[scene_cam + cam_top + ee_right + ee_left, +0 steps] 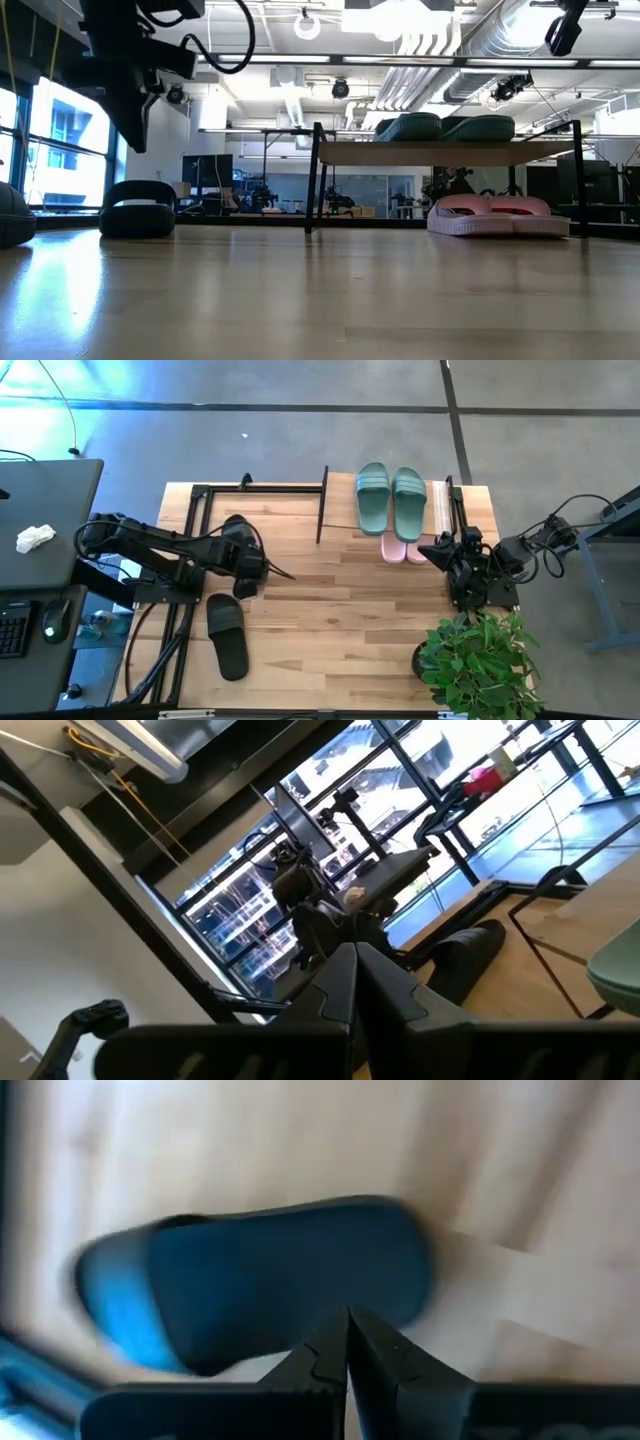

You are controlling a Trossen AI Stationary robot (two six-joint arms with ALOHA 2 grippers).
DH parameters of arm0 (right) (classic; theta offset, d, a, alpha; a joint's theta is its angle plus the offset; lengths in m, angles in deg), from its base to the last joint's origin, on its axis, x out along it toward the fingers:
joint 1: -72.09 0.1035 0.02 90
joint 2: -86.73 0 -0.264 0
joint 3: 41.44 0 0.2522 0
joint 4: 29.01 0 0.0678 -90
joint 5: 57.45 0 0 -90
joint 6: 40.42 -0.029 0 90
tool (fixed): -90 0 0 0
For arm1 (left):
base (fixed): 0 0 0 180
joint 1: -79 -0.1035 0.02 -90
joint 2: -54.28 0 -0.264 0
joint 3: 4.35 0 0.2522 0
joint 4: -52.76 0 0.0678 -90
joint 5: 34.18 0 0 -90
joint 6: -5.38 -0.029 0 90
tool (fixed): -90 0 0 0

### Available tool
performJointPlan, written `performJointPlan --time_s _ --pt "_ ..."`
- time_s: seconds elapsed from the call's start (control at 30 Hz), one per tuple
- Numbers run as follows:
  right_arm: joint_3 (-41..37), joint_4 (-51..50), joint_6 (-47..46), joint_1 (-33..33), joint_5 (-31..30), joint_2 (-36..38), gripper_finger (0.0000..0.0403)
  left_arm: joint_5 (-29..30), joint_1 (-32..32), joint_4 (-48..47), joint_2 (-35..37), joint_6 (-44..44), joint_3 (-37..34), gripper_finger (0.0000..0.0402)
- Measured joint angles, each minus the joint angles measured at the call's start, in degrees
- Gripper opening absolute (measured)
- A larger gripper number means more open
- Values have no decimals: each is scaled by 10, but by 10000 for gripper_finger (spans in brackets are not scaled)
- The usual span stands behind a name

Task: Pick and place slides into the shelf
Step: Put the bottom black slides under the shelf

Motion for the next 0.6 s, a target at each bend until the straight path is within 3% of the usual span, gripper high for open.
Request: performJointPlan --time_s 0.1,0.27,0.43,0.6 --pt "0 0 0 0 5 0 0 -76 21 34 1 -50 0 1" --pt "0 0 0 0 8 0 0 -255 73 59 3 -126 22 1" --pt "0 -1 0 0 14 0 0 -402 122 52 3 -74 25 1" --pt "0 -3 0 0 22 0 0 -466 150 62 4 -31 25 0"
